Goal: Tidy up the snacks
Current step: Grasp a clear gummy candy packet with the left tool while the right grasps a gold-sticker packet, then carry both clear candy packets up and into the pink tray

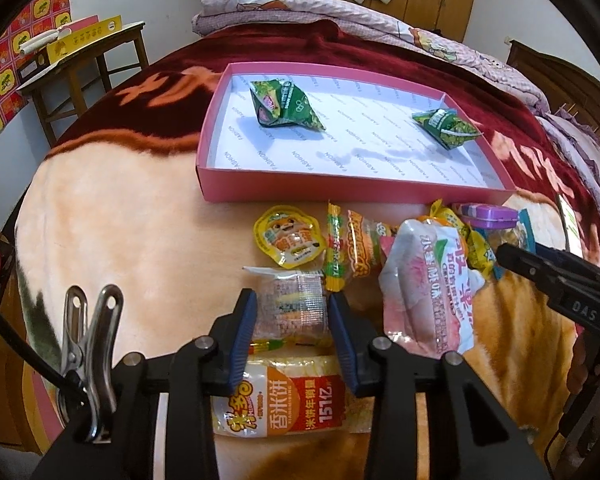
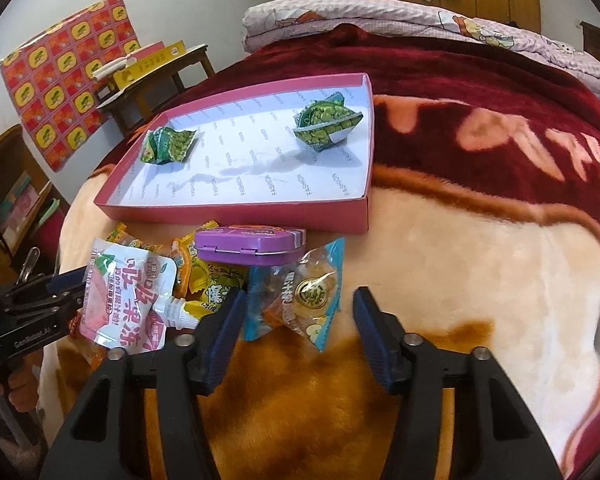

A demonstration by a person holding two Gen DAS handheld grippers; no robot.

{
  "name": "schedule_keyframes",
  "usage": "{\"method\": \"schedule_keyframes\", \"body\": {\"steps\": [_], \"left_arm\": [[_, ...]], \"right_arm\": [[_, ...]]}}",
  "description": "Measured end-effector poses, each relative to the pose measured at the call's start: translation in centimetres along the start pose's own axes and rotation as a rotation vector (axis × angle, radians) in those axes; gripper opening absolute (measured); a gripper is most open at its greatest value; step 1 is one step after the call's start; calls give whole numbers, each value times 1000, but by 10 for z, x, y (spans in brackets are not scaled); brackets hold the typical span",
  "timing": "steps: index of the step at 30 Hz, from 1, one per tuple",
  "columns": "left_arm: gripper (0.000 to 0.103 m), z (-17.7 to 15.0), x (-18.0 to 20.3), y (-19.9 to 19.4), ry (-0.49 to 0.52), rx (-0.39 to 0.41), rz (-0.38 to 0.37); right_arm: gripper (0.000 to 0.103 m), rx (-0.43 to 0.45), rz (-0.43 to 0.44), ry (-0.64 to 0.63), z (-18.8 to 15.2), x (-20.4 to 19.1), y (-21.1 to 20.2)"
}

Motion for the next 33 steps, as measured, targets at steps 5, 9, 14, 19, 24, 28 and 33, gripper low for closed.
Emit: {"method": "schedule_keyframes", "body": {"steps": [5,9,14,19,24,28,33], "left_arm": [[35,0,0,-2,2,6,-2],[34,0,-1,-6,1,15,1],[34,3,-3,-14,-9,33,4],[34,5,-5,-22,-16,50,5],[34,8,-6,-31,-20,70,2],[34,10,-6,-37,-22,83,0],[34,14,-5,-44,-20,98,-2]], "right_arm": [[44,2,0,6,0,0,0],[37,7,0,12,-1,2,-2],[36,20,4,13,-2,2,-10],[35,35,-4,-9,-3,-2,-20],[35,58,-6,-27,0,-7,-32],[35,80,-6,-37,4,-10,-41],[35,102,-6,-51,8,-15,-51]]}}
Point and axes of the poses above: each gripper's, at about its wrist camera, not at the fingertips, and y roughly the way its jaws point, x to its right, z to its top, the point moved 8 cm from there along y, roughly the way its jaws point, and after that the axes turned 2 degrees about x, right-handed, at the moved point
